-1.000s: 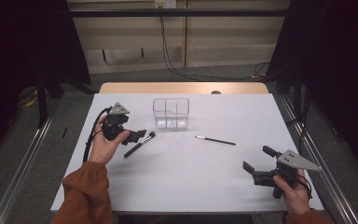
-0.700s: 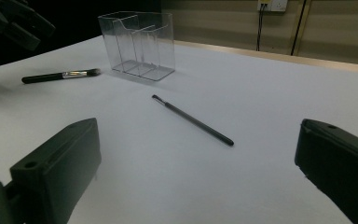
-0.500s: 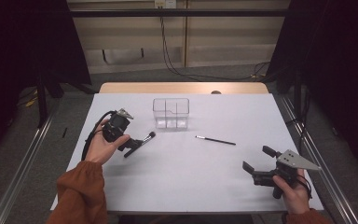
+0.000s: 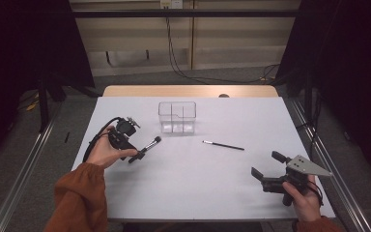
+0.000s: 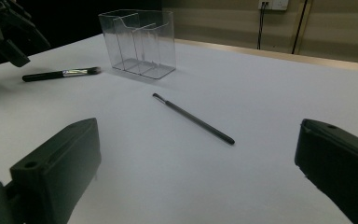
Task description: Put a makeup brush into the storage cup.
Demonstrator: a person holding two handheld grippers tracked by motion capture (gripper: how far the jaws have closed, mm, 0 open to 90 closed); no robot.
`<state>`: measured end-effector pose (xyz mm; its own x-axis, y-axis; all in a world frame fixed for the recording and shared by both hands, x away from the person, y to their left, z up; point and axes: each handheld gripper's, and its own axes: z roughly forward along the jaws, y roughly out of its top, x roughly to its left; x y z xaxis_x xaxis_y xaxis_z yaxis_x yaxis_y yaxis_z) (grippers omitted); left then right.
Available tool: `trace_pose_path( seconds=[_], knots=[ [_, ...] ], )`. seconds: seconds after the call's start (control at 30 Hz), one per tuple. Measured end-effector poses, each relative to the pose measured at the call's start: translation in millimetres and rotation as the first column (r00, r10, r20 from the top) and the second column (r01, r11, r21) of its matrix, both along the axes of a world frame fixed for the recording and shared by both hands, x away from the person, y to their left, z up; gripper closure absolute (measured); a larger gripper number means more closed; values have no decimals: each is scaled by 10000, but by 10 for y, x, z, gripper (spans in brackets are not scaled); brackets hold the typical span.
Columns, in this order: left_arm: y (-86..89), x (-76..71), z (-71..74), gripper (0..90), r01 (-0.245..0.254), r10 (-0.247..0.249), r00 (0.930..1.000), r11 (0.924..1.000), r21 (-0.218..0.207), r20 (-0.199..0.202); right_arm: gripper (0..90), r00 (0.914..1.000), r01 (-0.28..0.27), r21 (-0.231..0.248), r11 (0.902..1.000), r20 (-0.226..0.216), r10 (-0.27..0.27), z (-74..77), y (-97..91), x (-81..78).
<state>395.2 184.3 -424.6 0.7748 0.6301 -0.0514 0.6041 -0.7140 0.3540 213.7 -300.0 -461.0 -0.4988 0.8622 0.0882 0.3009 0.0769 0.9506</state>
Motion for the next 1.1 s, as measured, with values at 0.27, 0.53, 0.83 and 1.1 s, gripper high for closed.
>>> trace_pose_path(
  seconds=[0.27, 0.53, 0.83, 1.1],
  knots=[
    [-33, -10, -84, 114, 362, -334, 9984, 9973, 636, -460, 1, 10000, 19, 2, 10000, -32, -19, -1, 3, 1],
    [-68, 9, -157, 195, 606, -484, 9930, 9917, 1135, -1079, 1, 10000, 21, -12, 10000, -18, -21, -1, 3, 1],
    [-106, 26, -216, 354, 579, -380, 9902, 9874, 1472, -1347, 1, 10000, 8, -25, 10000, -26, -8, -3, 4, 3],
    [-122, 10, -210, 483, 555, -370, 9932, 9840, 1693, -1105, 1, 10000, -3, -49, 10000, -30, 2, -4, 5, 3]
  ],
)
